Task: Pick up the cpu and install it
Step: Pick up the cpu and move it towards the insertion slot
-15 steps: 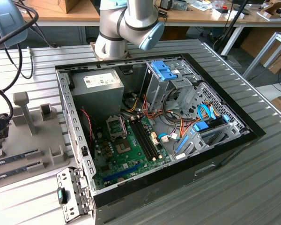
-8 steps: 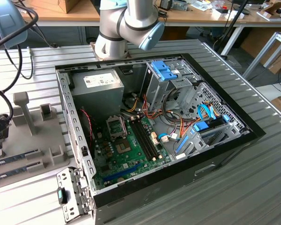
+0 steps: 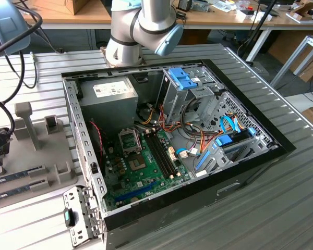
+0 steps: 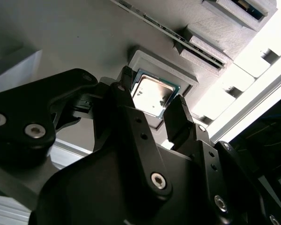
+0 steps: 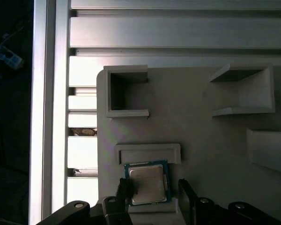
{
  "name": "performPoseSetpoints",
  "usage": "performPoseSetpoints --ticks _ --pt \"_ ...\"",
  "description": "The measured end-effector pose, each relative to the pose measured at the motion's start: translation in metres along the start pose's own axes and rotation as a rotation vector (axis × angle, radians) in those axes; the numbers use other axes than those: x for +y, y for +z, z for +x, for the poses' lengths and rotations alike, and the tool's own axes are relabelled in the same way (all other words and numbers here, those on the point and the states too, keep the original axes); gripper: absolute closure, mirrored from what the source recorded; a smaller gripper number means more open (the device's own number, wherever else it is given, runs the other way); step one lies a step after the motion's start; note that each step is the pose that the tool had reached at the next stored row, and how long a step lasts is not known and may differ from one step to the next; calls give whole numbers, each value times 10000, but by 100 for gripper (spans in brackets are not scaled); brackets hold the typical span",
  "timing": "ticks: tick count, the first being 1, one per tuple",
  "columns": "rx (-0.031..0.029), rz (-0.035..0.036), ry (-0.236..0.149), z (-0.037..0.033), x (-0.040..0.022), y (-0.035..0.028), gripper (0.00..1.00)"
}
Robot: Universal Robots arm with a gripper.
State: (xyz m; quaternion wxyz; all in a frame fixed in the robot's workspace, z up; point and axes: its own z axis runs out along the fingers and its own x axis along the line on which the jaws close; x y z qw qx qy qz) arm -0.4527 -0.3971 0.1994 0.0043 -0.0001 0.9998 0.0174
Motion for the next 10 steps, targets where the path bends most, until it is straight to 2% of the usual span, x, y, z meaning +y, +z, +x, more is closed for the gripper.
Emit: performPoseSetpoints --ticks 10 --pt "0 0 0 7 -1 23 46"
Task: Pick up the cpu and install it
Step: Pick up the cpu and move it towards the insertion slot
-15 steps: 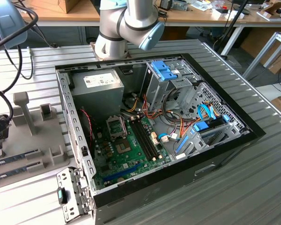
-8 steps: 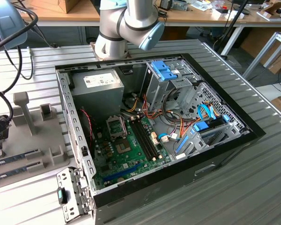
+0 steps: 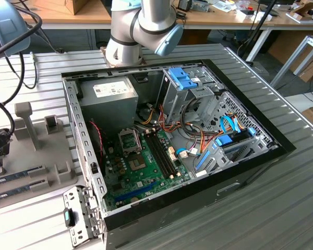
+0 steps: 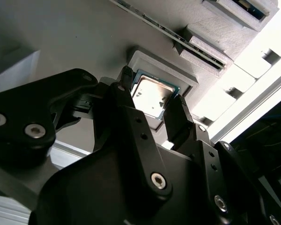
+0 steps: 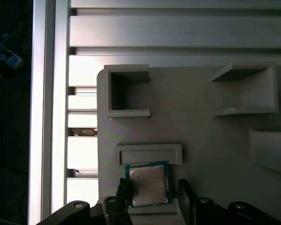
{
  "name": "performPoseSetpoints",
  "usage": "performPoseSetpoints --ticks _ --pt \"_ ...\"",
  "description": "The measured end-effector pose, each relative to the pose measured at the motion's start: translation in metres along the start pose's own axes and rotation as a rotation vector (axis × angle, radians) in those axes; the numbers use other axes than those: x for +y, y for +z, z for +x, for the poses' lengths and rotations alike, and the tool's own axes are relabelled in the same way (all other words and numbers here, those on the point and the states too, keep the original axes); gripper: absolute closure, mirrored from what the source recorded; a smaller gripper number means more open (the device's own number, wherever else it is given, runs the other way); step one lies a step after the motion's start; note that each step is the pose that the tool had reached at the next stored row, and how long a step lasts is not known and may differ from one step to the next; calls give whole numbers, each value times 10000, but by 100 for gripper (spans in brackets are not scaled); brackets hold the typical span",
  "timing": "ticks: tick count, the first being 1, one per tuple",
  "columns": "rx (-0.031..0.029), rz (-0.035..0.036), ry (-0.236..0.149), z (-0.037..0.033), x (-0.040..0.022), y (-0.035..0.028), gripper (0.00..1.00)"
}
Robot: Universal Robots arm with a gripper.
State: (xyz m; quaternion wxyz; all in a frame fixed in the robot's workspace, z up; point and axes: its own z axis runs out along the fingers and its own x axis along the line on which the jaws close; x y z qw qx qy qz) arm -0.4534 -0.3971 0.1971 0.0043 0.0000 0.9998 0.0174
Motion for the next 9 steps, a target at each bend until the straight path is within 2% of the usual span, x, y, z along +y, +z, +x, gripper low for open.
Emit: performPoseSetpoints --ticks 9 --pt "1 0 0 10 -1 8 46"
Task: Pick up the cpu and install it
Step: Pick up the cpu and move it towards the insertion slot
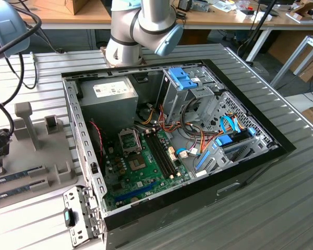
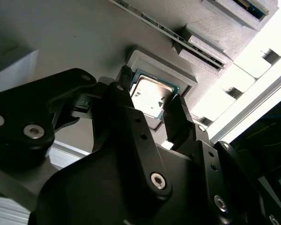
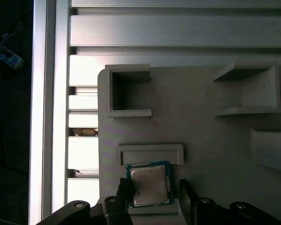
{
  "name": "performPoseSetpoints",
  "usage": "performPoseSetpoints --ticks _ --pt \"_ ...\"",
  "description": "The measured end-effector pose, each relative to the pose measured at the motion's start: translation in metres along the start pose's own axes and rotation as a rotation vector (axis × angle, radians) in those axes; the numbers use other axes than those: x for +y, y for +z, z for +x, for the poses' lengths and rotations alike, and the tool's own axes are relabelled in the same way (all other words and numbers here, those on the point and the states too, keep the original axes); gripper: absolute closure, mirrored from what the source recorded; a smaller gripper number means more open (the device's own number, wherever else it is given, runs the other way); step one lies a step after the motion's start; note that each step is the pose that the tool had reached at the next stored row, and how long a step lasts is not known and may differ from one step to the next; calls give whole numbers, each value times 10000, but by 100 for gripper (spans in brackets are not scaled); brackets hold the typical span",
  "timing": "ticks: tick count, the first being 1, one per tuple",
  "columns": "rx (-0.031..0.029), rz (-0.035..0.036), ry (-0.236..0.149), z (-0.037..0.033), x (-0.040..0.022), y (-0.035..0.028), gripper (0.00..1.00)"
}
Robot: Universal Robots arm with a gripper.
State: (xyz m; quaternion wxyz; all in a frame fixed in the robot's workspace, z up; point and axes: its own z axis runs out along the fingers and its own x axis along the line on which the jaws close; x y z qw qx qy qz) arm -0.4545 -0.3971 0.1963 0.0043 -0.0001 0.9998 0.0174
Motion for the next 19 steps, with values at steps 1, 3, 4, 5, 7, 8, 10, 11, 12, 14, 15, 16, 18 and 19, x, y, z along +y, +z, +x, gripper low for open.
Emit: performPoseSetpoints --ticks 1,3,4,5,7,8,10,11,12,14,15,16,18,19 --pt "0 0 0 3 0 1 46" --pt "-1 0 0 6 0 2 46" --pt "0 0 1 7 0 3 46" --pt "0 0 0 7 0 3 46" --pt "1 0 0 8 0 5 46" --pt "0 0 0 8 0 5 46" --pt "1 0 0 15 -1 14 46" --pt "0 0 0 15 -1 14 46" --pt "0 0 0 15 -1 15 46" --pt "-1 -1 0 16 -1 16 46" --pt "0 0 1 20 -1 19 46" --pt "0 0 0 20 -1 22 46" --pt "0 0 1 20 -1 23 46" --pt "0 -1 0 20 -1 23 46"
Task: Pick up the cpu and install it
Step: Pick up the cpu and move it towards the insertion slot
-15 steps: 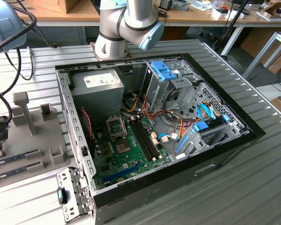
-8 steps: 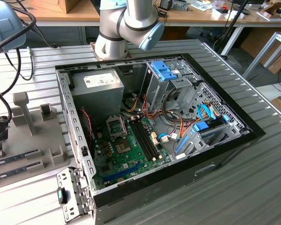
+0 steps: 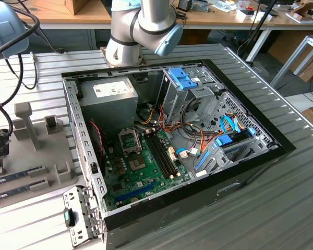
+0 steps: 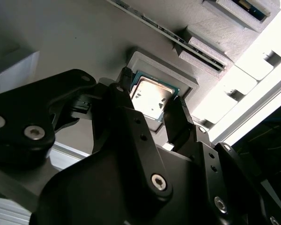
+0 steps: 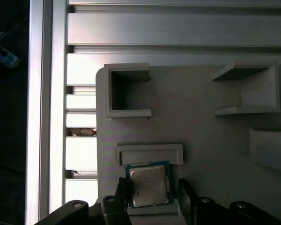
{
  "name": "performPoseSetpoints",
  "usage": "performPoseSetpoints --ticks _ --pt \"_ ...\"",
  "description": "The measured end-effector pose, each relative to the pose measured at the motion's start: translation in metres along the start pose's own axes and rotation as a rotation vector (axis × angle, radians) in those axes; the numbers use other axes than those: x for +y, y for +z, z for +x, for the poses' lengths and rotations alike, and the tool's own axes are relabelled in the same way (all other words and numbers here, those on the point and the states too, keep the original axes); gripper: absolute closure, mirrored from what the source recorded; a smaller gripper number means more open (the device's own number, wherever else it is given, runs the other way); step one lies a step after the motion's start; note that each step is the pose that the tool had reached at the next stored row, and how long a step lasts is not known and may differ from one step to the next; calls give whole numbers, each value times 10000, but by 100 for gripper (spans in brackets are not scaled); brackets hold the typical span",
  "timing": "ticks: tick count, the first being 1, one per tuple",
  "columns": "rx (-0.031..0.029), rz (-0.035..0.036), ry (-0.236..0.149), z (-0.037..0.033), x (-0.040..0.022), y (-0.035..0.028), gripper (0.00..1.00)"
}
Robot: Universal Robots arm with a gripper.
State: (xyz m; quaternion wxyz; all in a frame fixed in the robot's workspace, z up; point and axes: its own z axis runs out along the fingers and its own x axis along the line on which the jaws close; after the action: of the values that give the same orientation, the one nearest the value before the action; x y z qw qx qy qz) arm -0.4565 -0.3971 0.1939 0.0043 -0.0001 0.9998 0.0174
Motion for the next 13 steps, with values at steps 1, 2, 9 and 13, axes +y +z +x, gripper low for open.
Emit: performPoseSetpoints --ticks 1,2,9,13 --pt "-1 0 1 1 0 1 46" --pt "1 1 1 1 0 2 46" --pt "-26 -3 -5 19 1 1 46" --pt "-52 -2 -69 60 0 -11 46"
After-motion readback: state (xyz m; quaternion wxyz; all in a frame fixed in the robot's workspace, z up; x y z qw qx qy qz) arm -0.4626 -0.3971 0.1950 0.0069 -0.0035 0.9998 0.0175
